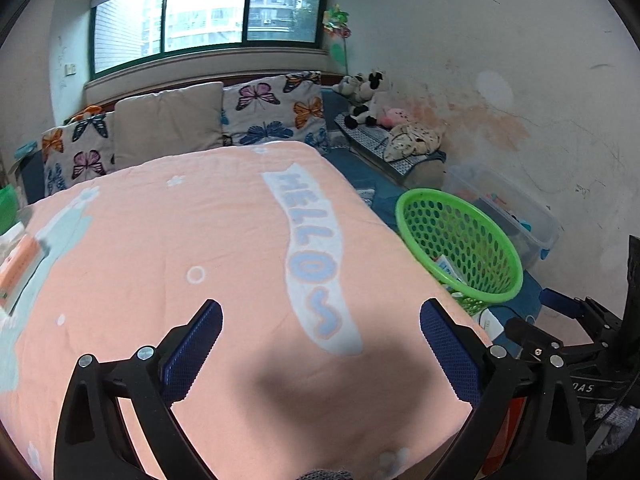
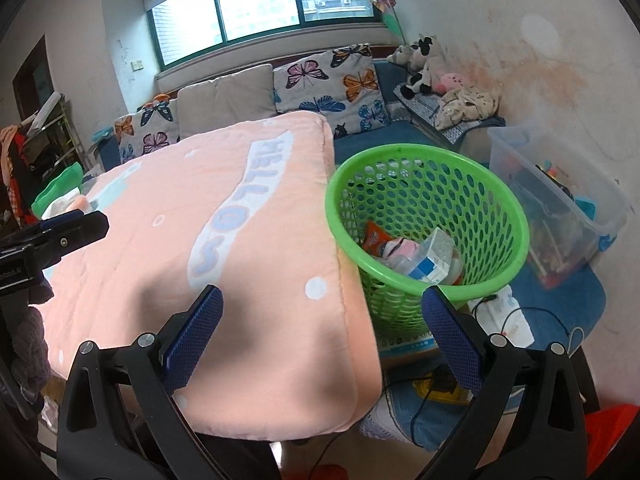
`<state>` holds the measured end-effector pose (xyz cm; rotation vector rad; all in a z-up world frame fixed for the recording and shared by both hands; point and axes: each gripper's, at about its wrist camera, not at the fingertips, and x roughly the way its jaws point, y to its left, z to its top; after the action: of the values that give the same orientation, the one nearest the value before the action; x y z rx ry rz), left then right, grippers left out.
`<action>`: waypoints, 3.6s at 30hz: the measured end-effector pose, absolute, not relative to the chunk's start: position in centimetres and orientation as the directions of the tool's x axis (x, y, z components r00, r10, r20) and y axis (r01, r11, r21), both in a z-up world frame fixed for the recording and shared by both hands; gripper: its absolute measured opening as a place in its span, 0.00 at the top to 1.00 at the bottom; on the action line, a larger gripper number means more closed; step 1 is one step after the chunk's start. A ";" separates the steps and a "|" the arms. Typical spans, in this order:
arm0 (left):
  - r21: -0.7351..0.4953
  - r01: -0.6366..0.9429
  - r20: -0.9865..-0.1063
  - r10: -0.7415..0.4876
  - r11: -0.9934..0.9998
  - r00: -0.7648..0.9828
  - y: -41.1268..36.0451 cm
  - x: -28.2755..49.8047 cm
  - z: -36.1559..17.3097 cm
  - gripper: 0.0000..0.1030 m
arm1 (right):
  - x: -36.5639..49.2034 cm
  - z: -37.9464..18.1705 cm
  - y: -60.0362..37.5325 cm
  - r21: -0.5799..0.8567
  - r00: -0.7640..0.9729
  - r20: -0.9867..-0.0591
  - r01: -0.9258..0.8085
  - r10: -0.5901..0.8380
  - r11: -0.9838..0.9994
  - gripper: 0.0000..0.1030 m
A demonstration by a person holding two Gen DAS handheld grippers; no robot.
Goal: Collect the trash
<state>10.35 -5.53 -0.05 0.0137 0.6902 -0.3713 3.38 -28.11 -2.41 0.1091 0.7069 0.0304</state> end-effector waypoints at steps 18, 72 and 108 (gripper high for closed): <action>-0.080 0.238 -0.597 -0.238 0.968 0.767 -2.1 7.3 -0.4 0.07 | 2.4 -1.8 -25.0 0.082 0.770 -0.631 -0.052 0.092 0.995 0.04; -0.026 0.092 -0.625 -0.087 0.995 0.776 1.4 6.4 -2.1 0.07 | 3.7 -2.9 -22.2 0.106 0.739 -0.652 -0.127 0.166 0.986 0.04; -0.023 0.079 -0.623 -0.076 0.997 0.779 1.3 6.2 -2.5 0.07 | 3.8 -3.3 -22.1 0.113 0.735 -0.655 -0.134 0.175 0.985 0.04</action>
<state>6.22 1.28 -2.54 0.0051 0.6731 -0.0841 3.85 -22.12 -3.33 0.0596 0.7252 0.1695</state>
